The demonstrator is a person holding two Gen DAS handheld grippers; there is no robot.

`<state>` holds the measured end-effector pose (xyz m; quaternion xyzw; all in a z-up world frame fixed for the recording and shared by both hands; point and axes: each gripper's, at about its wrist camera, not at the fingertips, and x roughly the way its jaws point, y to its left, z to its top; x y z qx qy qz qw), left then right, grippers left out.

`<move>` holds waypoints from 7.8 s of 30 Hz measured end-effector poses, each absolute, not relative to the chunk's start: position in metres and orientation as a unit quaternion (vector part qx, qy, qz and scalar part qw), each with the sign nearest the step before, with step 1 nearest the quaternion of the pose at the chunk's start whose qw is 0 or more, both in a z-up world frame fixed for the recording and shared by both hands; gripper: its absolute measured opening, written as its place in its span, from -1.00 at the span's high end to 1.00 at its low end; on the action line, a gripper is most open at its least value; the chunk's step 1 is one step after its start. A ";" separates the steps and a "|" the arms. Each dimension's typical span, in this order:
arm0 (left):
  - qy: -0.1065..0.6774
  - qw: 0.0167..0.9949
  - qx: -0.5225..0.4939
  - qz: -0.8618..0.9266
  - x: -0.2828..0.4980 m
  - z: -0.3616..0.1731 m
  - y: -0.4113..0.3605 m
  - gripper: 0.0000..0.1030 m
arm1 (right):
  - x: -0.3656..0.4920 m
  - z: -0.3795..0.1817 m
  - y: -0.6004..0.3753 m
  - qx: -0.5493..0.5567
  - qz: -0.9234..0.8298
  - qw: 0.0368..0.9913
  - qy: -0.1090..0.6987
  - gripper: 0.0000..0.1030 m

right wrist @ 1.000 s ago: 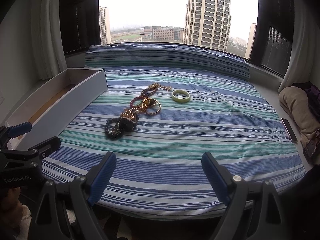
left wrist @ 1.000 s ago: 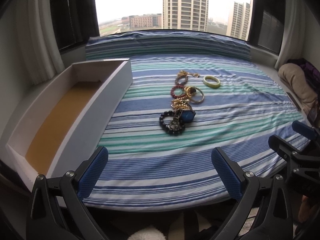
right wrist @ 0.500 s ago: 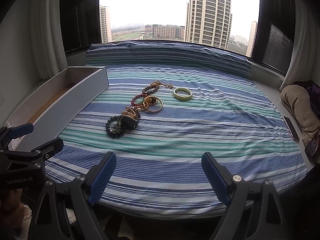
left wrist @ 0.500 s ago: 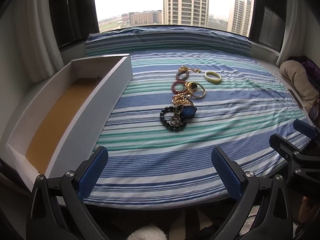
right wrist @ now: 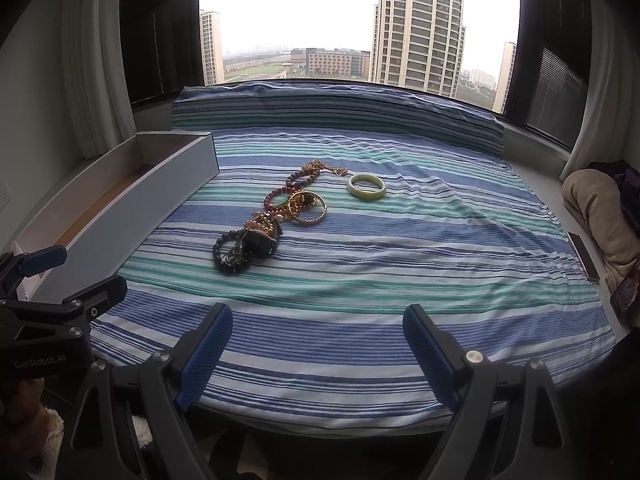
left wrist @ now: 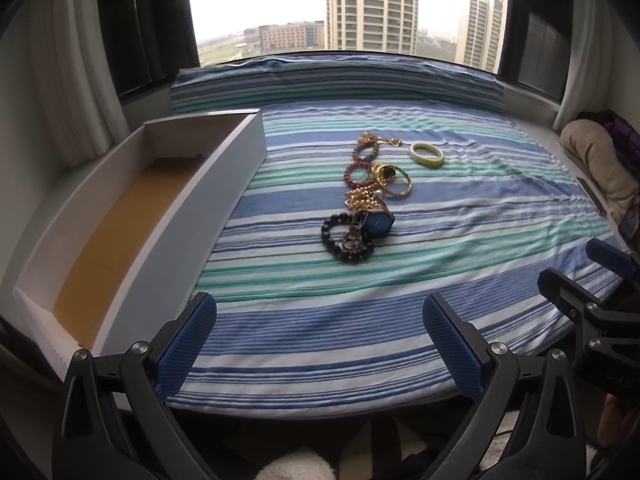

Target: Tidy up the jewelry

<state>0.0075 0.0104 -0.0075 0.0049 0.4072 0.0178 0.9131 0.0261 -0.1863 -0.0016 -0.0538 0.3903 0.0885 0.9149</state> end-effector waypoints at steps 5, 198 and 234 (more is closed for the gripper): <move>0.409 0.912 0.006 0.018 0.007 -0.007 0.011 -0.99 | 0.026 -0.001 -0.188 -0.052 0.088 0.915 0.391 -0.73; 0.406 0.895 -0.110 -0.151 0.095 -0.005 0.084 0.97 | 0.072 -0.044 -0.224 -0.011 0.084 0.893 0.443 -0.73; 0.431 0.882 -0.170 -0.088 0.072 -0.038 0.133 0.97 | 0.302 -0.108 -0.135 0.007 0.269 0.807 0.525 0.84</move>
